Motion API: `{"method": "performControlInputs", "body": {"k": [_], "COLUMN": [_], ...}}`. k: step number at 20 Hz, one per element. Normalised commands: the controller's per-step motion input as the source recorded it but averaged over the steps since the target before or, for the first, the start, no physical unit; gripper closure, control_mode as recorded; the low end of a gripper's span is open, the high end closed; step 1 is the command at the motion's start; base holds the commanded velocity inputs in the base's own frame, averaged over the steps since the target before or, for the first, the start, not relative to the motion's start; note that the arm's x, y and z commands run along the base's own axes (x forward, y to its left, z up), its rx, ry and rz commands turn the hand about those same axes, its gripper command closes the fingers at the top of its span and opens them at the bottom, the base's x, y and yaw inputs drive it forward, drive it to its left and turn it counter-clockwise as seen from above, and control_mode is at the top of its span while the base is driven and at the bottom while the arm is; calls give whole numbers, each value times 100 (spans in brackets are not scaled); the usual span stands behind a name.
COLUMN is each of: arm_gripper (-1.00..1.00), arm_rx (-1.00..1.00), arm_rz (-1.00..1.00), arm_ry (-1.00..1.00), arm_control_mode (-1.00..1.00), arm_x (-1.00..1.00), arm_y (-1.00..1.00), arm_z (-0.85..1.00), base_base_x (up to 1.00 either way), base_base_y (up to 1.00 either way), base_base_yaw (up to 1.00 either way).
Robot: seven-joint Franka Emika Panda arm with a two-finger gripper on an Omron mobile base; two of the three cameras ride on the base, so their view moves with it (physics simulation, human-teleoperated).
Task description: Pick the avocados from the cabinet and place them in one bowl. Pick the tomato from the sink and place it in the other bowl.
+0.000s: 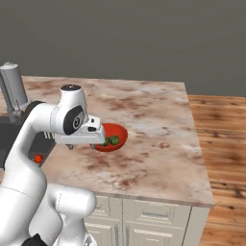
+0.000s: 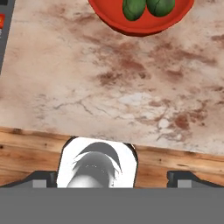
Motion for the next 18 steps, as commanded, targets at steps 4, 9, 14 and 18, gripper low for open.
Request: {"method": "performControlInputs", "body": {"k": [4, 9, 14, 18], "arm_gripper": [-100, -100, -100, -100], "arm_rx": [0, 0, 0, 0], "arm_rz": [0, 0, 0, 0], "arm_ry": [0, 0, 0, 0], "arm_control_mode": [100, 100, 100, 100], "arm_x": [0, 0, 0, 0], "arm_y": [0, 0, 0, 0], "arm_z": [0, 0, 0, 0], "base_base_x": [-22, -83, -15, -2], "base_base_y": [2, 65, 99, 79], "base_base_yaw": [0, 0, 3, 5]}}
